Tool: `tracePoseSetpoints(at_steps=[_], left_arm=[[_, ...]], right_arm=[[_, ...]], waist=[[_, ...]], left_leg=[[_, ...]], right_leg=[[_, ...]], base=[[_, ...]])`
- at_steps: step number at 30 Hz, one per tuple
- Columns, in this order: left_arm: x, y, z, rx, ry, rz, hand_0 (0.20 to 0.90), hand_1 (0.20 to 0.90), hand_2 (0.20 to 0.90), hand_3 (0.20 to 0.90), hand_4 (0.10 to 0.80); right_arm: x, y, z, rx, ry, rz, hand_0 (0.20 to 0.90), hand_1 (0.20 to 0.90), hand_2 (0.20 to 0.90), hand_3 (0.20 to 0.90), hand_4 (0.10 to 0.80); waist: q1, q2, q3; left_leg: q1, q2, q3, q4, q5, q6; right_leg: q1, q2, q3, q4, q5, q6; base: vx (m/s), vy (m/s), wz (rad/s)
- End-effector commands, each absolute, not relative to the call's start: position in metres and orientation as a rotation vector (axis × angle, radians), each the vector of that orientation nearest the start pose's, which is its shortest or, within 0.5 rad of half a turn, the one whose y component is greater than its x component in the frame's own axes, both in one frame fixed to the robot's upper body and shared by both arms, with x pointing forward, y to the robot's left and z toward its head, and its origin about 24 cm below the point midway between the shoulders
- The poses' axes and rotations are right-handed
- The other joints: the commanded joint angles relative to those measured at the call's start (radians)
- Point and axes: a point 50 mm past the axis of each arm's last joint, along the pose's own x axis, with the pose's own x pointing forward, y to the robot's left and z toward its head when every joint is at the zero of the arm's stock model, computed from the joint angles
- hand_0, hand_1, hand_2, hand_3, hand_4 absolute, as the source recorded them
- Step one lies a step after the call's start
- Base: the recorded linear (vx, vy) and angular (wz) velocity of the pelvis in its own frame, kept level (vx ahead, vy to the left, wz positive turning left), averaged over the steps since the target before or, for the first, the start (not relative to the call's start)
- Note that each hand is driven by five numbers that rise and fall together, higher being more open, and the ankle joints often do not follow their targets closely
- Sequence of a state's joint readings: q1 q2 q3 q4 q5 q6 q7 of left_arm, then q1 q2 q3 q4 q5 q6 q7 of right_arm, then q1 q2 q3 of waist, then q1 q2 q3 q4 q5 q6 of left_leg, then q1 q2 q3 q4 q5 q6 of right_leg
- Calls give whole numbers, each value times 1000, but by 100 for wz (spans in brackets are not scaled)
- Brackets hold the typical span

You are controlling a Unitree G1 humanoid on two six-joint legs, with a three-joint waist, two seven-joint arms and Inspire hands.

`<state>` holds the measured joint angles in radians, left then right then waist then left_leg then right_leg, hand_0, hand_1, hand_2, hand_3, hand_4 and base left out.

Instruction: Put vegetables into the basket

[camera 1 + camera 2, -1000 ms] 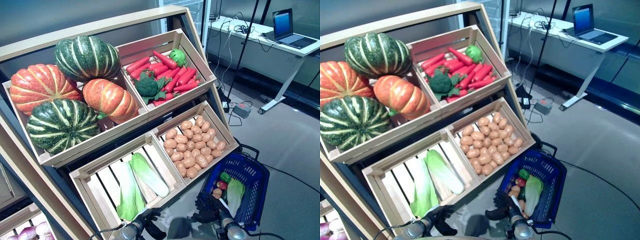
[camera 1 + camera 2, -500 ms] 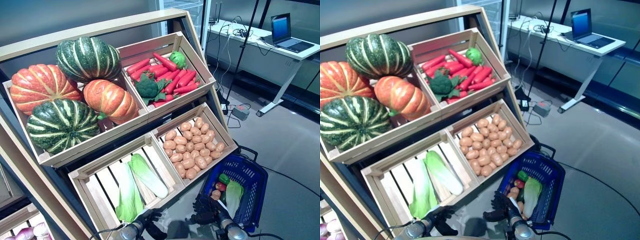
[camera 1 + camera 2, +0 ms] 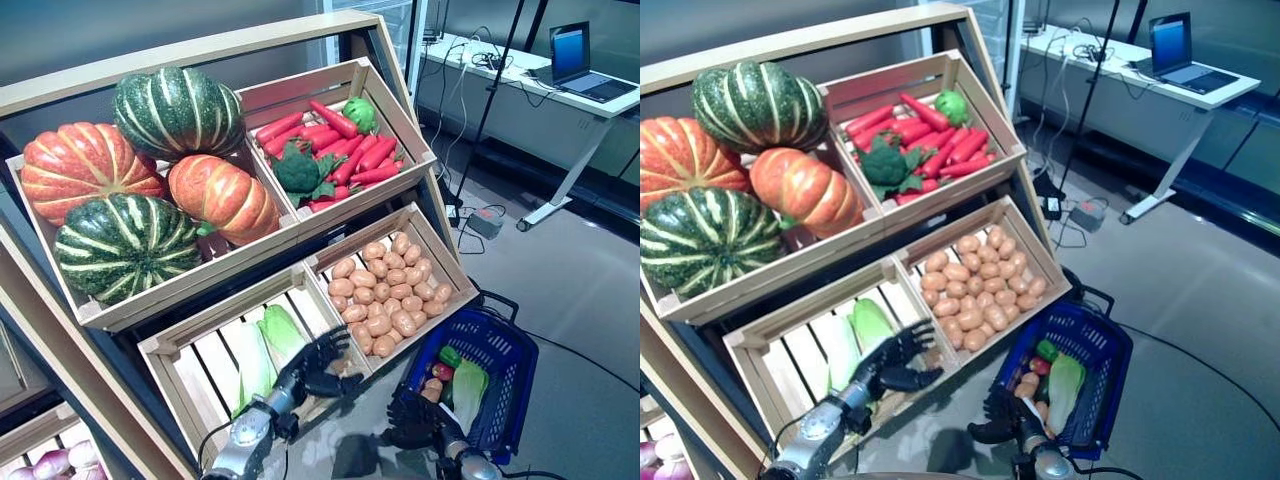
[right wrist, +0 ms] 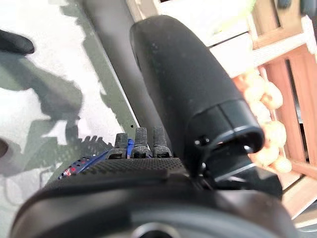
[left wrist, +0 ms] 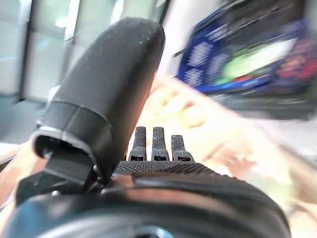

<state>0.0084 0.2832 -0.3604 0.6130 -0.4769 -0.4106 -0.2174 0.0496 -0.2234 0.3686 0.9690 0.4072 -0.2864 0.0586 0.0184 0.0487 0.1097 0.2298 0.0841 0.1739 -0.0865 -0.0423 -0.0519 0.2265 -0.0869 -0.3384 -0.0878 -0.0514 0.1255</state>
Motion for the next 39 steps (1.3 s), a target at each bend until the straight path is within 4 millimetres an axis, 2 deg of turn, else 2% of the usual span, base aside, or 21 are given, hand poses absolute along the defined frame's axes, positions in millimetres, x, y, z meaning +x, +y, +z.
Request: tracePoseSetpoints(at_steps=[1, 5, 9, 15, 18, 19, 23, 24, 33, 39], left_arm=[[243, 173, -7, 29, -61, -218, 900, 900, 900, 900, 800], [248, 190, 7, 216, -135, -40, 900, 900, 900, 900, 800], [251, 219, 14, 402, -140, 212, 900, 900, 900, 900, 800], [257, 233, 18, 503, -147, 434, 900, 900, 900, 900, 800], [265, 236, 22, 480, -146, 531, 900, 900, 900, 900, 800], [274, 238, 28, 458, -166, 595, 900, 900, 900, 900, 800], [284, 245, 37, 422, -175, 681, 900, 900, 900, 900, 800], [289, 250, 43, 413, -177, 717, 900, 900, 900, 900, 800], [312, 282, 77, 378, -183, 844, 900, 900, 900, 900, 800], [319, 302, 94, 341, -170, 934, 900, 900, 900, 900, 800]], right_arm=[[189, -171, -103, 149, 513, 62, 900, 900, 900, 900, 800], [191, -171, -93, 171, 448, 62, 900, 900, 900, 900, 800], [189, -172, -84, 194, 390, 45, 900, 900, 900, 900, 800], [199, -176, -65, 192, 295, 19, 900, 900, 900, 900, 800], [212, -178, -46, 169, 203, 54, 900, 900, 900, 900, 800], [223, -178, -33, 150, 142, 79, 900, 900, 900, 900, 800], [233, -178, -20, 135, 94, 119, 900, 900, 900, 900, 800], [237, -180, -16, 126, 83, 133, 900, 900, 900, 900, 800], [249, -191, -9, 99, 89, 119, 900, 900, 900, 900, 800], [258, -195, -4, 78, 92, 101, 900, 900, 900, 900, 800]], waist=[[7, -36, 39], [0, -32, 42], [-8, -26, 45], [-22, -16, 90], [-35, -10, 141], [-44, -12, 189], [-60, -27, 252], [-66, -38, 282], [-91, -80, 346], [-98, -90, 361]], left_leg=[[-31, -57, 27, -1, -45, 33], [-34, -60, 27, -1, -43, 31], [-43, -62, 19, -1, -35, 30], [-70, -60, 6, 8, -5, 23], [-164, -55, 5, 113, -18, 16], [-234, -53, 11, 195, -30, 11], [-332, -39, 38, 330, -64, 11], [-397, -28, 47, 417, -87, 10], [-640, 27, 63, 744, -208, 37], [-727, 45, 69, 875, -276, 48]], right_leg=[[2, 1, -16, 1, -17, -78], [0, -1, -21, 1, -18, -78], [-4, -4, -32, 19, -30, -82], [-68, -21, -37, 126, -76, -100], [-162, -45, -31, 237, -113, -116], [-235, -62, -15, 317, -132, -120], [-341, -85, 8, 445, -160, -124], [-406, -94, 26, 525, -180, -128], [-643, -137, 75, 838, -284, -156], [-742, -162, 102, 966, -329, -150]], base=[[5, -11, 4], [9, 3, 0], [53, 17, 3], [21, 47, 5], [-122, 100, -1], [-219, 116, -3], [-156, 73, -8], [-150, 71, -9], [-88, 49, -13], [-36, 49, -5]])
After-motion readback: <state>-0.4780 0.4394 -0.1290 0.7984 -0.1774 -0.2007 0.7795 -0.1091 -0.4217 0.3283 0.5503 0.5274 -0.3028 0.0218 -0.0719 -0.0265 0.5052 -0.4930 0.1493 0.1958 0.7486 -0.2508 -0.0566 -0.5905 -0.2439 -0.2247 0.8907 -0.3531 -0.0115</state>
